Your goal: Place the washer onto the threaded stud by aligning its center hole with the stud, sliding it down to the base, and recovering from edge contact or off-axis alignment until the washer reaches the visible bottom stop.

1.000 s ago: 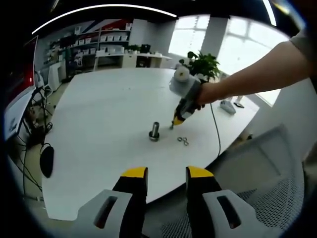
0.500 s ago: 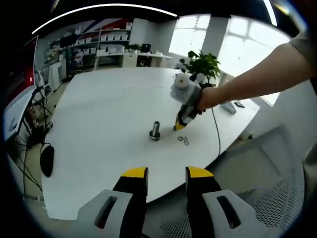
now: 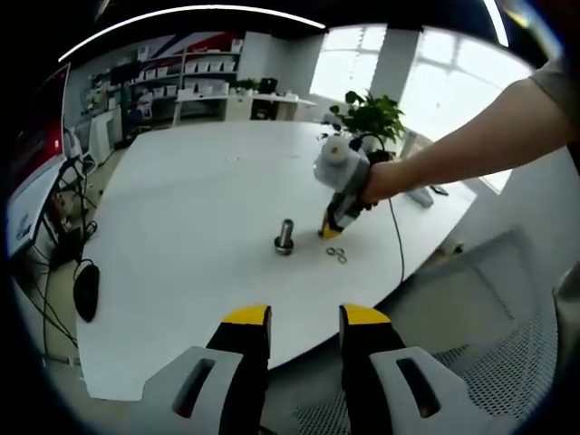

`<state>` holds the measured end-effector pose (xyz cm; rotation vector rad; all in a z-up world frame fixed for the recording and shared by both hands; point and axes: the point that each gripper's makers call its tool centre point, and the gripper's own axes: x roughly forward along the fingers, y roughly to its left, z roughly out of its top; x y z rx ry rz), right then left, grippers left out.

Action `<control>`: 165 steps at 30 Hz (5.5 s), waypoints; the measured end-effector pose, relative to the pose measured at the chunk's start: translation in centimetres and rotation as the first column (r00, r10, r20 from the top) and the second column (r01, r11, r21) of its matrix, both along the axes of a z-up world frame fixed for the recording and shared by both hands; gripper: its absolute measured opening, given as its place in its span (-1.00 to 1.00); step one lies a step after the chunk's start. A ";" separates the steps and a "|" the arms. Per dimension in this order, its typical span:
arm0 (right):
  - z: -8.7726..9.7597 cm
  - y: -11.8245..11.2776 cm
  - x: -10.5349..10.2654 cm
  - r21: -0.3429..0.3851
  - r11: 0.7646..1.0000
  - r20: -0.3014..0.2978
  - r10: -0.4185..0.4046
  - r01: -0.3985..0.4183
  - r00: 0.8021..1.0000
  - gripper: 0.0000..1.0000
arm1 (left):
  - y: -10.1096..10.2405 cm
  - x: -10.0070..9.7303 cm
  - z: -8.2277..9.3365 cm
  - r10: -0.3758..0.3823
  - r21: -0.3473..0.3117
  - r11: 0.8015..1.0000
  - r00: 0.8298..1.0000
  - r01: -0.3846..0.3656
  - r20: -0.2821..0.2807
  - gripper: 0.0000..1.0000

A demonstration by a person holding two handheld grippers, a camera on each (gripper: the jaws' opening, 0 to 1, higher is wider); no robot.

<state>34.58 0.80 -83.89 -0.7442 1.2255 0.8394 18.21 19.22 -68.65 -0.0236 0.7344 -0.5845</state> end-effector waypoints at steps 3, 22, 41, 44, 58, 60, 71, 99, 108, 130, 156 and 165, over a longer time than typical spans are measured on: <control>0.0 -0.5 -0.1 0.003 1.000 0.000 -0.012 0.012 1.000 -0.65 | 0.0 0.0 0.0 0.001 -0.001 1.000 1.000 -0.001 0.002 -0.45; 0.8 -1.8 -3.2 0.056 0.996 -0.020 -0.070 0.071 0.997 -0.57 | -0.1 -0.1 0.0 -0.007 -0.002 1.000 1.000 0.007 -0.003 -0.45; -0.1 0.0 -4.2 0.059 0.998 0.008 -0.018 0.017 1.000 -0.57 | -0.1 -0.2 -0.1 -0.009 0.012 1.000 1.000 0.009 -0.004 -0.43; -0.1 -0.2 -4.1 0.056 0.998 0.000 -0.027 0.027 1.000 -0.58 | 0.0 -0.2 -0.1 -0.007 0.011 1.000 1.000 0.007 -0.002 -0.43; -0.2 -1.6 -4.2 0.052 0.999 -0.005 0.015 -0.014 1.000 -0.61 | -0.4 -0.4 -0.2 -0.031 0.010 0.999 0.999 0.031 -0.011 -0.43; -0.2 -1.6 -4.2 0.050 0.999 -0.005 0.015 -0.015 1.000 -0.63 | -0.4 -0.4 -0.3 -0.033 0.009 0.999 0.999 0.033 -0.012 -0.43; -0.5 -1.4 -3.9 -0.013 0.998 -0.029 0.056 -0.057 0.998 -0.65 | -0.5 -0.4 -0.1 -0.035 0.002 0.999 0.999 0.035 -0.007 -0.44; -0.4 -1.5 -4.1 -0.115 0.990 -0.028 -0.089 0.085 0.996 -0.71 | -0.6 -0.4 0.1 -0.035 -0.012 0.999 0.999 0.035 -0.002 -0.46; -0.5 -1.5 -4.0 -0.105 0.988 -0.010 -0.115 0.113 0.993 -0.70 | -0.8 -0.5 0.1 -0.048 -0.020 0.999 0.999 0.048 -0.007 -0.48; -0.3 -1.7 -4.2 -0.050 0.976 0.046 -0.210 0.212 0.977 -0.70 | -0.9 -0.6 0.0 -0.051 -0.021 0.998 0.999 0.051 -0.011 -0.50; 2.0 -2.5 -2.7 0.136 0.939 0.078 -0.329 0.317 0.941 -0.72 | -0.7 -0.4 0.0 -0.042 -0.017 0.999 0.999 0.042 -0.009 -0.50; 4.4 -1.9 -1.4 0.202 0.928 0.105 -0.339 0.313 0.935 -0.72 | -0.6 -0.4 -0.1 -0.039 -0.011 0.999 0.999 0.039 -0.011 -0.50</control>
